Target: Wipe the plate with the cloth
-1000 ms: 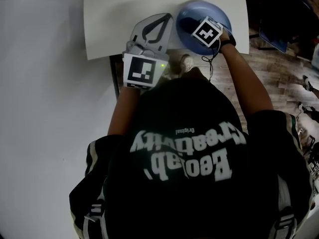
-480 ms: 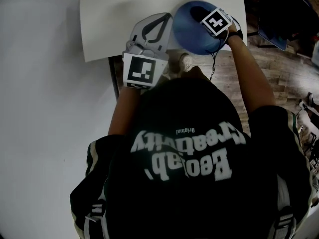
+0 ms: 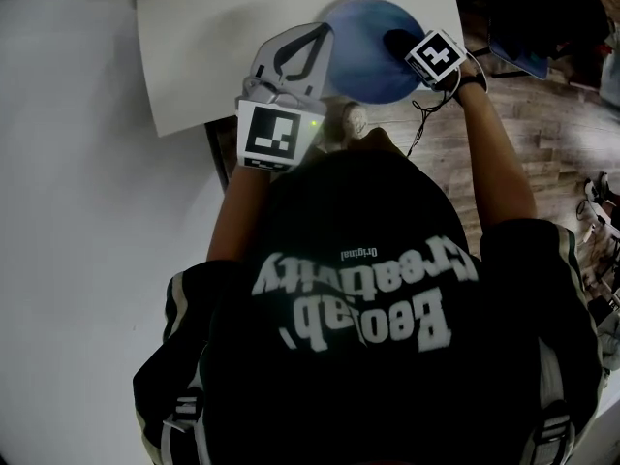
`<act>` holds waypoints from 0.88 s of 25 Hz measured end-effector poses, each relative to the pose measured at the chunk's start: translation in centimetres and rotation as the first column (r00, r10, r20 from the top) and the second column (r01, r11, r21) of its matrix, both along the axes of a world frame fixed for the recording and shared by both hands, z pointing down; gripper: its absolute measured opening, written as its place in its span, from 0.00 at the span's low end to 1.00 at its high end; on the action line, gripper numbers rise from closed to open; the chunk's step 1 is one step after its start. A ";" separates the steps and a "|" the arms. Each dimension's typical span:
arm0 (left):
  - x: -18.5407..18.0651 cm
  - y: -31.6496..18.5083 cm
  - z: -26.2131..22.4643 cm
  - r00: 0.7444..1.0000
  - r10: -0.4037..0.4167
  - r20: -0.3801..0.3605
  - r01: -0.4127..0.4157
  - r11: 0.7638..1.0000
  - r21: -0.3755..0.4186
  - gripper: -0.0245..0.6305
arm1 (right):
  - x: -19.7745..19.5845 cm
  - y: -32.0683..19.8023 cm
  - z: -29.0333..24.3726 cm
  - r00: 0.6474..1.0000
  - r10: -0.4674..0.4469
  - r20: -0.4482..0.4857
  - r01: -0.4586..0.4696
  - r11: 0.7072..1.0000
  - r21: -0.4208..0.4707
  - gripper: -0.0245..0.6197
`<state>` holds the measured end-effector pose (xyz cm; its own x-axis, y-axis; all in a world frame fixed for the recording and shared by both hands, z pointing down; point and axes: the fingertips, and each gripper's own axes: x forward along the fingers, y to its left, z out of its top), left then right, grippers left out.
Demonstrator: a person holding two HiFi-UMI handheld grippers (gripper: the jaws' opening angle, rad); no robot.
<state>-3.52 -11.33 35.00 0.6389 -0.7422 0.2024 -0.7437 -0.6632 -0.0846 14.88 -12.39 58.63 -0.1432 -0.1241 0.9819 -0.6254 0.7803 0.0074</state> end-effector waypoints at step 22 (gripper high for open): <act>-0.5 0.3 -0.2 1.000 0.007 -0.012 -0.007 1.000 0.004 0.04 | -5.9 9.4 0.4 0.961 -0.259 0.092 0.275 0.916 -0.292 0.25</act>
<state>-4.07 -11.04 34.80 0.6462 -0.7387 0.1918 -0.7403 -0.6678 -0.0779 8.94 -3.01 59.03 -0.1802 0.2240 0.9578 -0.3866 0.8792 -0.2784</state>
